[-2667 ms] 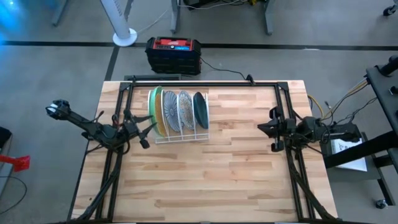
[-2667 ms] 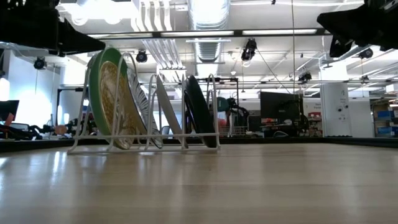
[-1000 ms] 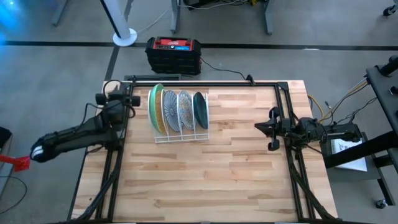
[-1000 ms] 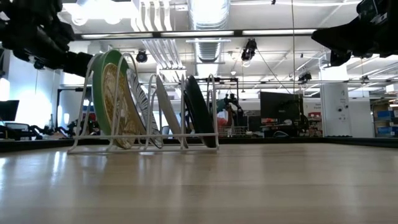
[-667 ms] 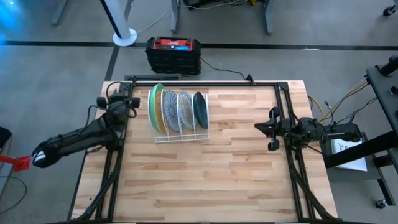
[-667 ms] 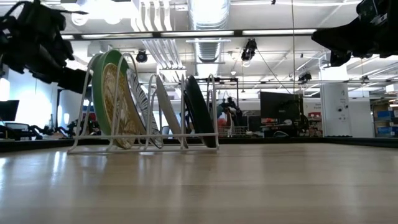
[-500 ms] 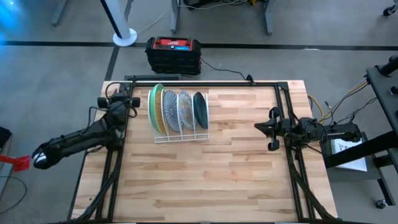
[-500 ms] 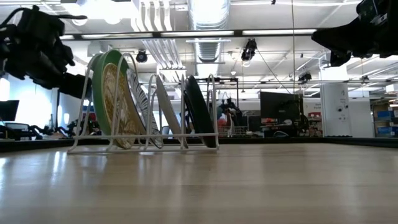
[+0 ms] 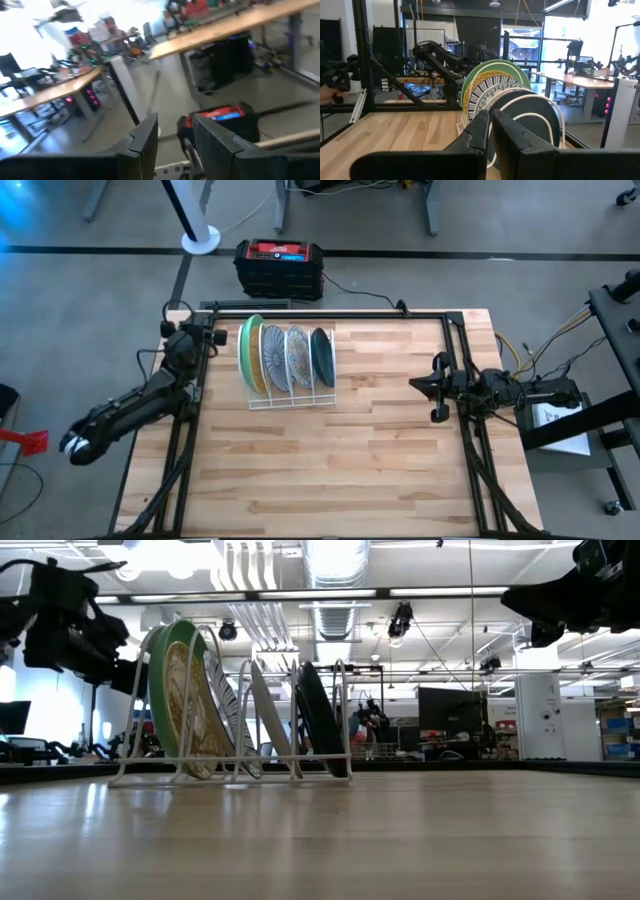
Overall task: Sort dishes
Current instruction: Return to Home Position
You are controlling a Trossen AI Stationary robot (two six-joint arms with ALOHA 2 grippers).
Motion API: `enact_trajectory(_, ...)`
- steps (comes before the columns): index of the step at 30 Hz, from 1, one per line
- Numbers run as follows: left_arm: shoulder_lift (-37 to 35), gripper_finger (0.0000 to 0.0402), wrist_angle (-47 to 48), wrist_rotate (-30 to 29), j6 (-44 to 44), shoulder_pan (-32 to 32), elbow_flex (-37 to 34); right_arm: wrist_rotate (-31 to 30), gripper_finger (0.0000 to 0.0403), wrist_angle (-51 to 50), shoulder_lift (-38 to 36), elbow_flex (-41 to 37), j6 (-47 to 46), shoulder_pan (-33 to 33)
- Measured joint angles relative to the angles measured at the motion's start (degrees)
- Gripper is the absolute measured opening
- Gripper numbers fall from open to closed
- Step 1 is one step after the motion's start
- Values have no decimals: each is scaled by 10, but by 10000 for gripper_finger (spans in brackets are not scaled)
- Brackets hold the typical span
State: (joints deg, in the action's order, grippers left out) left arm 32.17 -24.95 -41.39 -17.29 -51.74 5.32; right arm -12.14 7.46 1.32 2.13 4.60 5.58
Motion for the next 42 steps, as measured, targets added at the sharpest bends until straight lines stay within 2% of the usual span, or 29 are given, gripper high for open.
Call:
enact_trajectory(2,17,114,1,40,5,-30,0,0,16,0,0,0,0,0)
enact_trajectory(4,36,114,-1,53,19,-54,0,0,16,0,0,0,0,0)
enact_trajectory(8,41,114,-33,54,9,-54,-5,0,16,-5,0,0,1,0)
enact_trajectory(26,43,114,-31,49,48,-54,-6,-15,16,-26,2,0,4,0)
enact_trajectory(33,43,114,-31,49,48,-54,-6,-15,16,-87,3,0,-47,0)
enact_trajectory(42,43,114,-31,49,48,-54,-5,-15,16,-87,3,0,-58,0)
